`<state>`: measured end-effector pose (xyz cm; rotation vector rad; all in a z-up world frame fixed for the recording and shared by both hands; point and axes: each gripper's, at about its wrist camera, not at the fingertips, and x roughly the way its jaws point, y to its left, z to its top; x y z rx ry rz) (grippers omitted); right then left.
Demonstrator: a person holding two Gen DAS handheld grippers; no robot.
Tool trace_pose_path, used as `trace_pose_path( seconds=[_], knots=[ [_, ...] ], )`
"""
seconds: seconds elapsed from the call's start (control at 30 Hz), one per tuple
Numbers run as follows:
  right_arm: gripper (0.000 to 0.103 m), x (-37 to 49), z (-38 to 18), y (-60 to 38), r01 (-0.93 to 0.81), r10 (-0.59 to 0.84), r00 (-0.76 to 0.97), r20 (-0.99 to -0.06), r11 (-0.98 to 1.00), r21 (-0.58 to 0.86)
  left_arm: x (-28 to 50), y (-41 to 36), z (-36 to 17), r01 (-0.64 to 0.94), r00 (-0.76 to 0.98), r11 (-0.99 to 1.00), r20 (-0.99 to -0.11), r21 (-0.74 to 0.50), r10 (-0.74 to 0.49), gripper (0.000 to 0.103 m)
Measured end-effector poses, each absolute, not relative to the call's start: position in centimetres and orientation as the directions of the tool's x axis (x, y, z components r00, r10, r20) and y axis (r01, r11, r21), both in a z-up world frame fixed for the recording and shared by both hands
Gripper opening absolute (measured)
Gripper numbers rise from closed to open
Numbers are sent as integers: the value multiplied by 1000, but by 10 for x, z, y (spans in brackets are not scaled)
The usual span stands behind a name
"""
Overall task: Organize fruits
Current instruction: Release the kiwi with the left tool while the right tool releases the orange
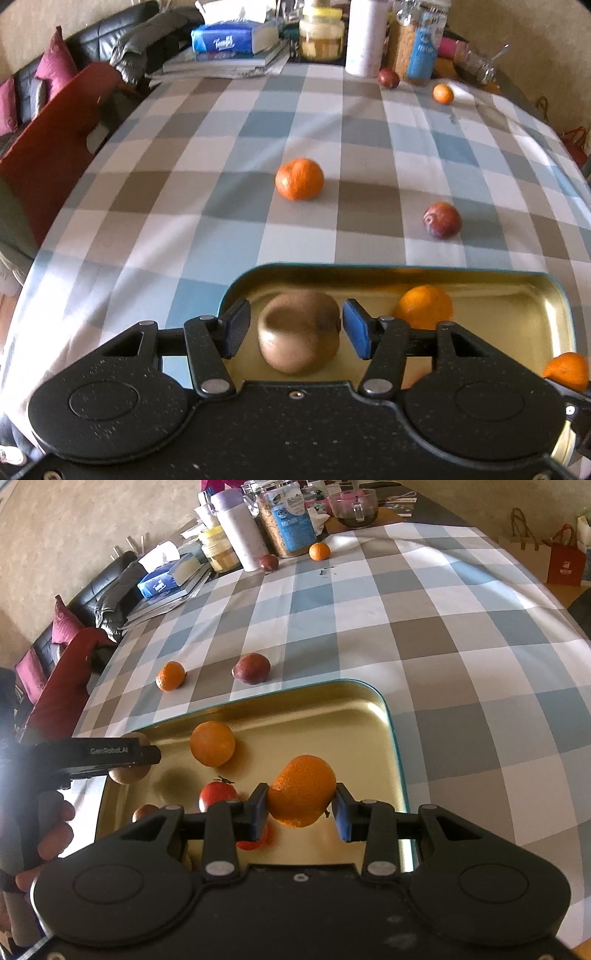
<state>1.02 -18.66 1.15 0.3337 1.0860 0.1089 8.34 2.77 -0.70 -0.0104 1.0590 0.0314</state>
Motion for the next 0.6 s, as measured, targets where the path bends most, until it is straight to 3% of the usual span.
trace_pose_path(
  seconds=[0.6],
  knots=[
    [39, 0, 15, -183, 73, 282, 443, -851, 935, 347, 48, 30, 5, -56, 507, 998, -860, 30, 55, 61]
  ],
)
